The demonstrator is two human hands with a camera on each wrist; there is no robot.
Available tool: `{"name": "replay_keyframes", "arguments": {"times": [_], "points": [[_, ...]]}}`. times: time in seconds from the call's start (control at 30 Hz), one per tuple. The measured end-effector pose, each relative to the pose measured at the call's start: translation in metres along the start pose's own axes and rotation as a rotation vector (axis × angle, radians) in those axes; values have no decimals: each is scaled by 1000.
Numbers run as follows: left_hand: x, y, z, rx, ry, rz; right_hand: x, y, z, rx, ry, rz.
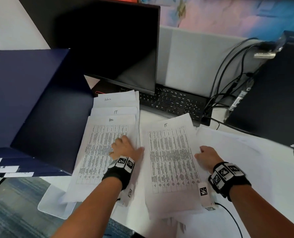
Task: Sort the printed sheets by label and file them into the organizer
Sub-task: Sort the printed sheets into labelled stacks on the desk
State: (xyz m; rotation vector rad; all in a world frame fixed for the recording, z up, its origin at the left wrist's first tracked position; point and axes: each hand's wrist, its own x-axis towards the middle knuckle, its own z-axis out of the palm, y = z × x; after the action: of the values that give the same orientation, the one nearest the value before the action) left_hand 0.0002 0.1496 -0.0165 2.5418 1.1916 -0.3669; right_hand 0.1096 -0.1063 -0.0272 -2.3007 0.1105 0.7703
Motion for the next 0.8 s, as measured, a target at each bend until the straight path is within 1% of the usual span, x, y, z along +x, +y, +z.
{"name": "replay_keyframes", "arguments": {"times": [0.07, 0.2, 0.3, 0.4, 0.53, 0.7, 0.73, 0.8], "points": [[-1, -3, 2, 77, -38, -21, 3, 1, -1, -21, -25, 9], [1, -5, -1, 96, -44, -4, 2, -1, -3, -15, -54, 22], [3, -9, -12, 86, -74, 55, 2, 1, -4, 15, -44, 32], [5, -26, -19, 38, -176, 142, -1, 3, -4, 49, -42, 25], [3, -49, -24, -181, -239, 213, -3, 4, -7, 115, -75, 37], [0, -70, -30, -568, -270, 219, -3, 4, -6, 273, -110, 102], [-2, -74, -29, -612, -271, 227, -7, -1, -6, 310, -100, 116], [-6, -79, -26, -616, -281, 257, -8, -7, -5, 378, -85, 131]]}}
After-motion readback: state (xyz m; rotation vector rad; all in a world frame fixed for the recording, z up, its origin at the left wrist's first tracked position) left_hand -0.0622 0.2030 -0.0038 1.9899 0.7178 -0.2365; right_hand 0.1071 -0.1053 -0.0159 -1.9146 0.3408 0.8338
